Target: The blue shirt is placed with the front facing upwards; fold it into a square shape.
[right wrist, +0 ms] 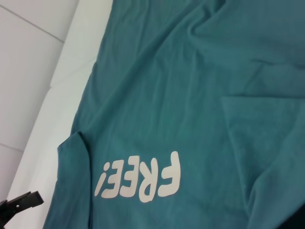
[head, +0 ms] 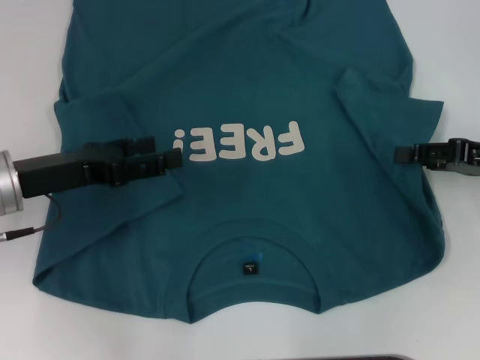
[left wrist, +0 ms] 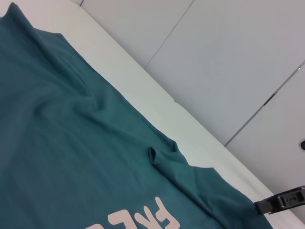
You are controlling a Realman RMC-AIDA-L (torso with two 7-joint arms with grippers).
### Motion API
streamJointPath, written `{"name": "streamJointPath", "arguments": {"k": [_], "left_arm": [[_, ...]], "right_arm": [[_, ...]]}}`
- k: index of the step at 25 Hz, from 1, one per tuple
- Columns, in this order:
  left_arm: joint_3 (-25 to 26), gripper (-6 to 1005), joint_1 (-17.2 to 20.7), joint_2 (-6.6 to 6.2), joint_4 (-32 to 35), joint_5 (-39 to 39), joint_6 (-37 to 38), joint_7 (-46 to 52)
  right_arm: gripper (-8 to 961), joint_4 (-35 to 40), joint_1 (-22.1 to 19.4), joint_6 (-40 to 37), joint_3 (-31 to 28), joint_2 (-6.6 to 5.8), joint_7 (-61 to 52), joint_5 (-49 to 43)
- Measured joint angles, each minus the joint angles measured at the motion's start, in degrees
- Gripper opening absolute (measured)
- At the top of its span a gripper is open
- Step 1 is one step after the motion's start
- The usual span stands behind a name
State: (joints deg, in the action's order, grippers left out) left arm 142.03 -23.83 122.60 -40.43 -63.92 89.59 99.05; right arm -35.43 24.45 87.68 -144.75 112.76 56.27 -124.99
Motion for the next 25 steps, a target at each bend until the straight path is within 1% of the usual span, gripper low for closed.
{"name": "streamJointPath", "arguments": {"k": [8, 12, 17, 22, 25], "left_arm": [[0.22, 888, -0.09, -0.08, 0.0, 0.0, -0.03, 0.0], [0.04, 888, -0.24, -0.09, 0.0, -0.09, -0.03, -0.02], [0.1, 889, -0.29, -0.09, 0.0, 0.01, -0.03, -0.08], [0.33, 888, -0.21, -0.09, 0.0, 0.08, -0.02, -0.09], [0.35, 888, -0.17, -0.09, 0.0, 0.08, -0.02, -0.09]], "right_arm": [[363, -0.04, -0.1, -1.02, -0.23, 0.0, -0.73, 0.04], [349, 0.13, 0.5, -1.14, -0.16, 0.0, -0.74, 0.07], [331, 0.24, 1.16, -1.43, 0.14, 0.41, -0.73, 0.06], [301, 0.19, 1.25, -1.43, 0.17, 0.51, -0.4, 0.03], [177, 0.12, 1.19, -1.42, 0.18, 0.52, -0.33, 0.01]]}}
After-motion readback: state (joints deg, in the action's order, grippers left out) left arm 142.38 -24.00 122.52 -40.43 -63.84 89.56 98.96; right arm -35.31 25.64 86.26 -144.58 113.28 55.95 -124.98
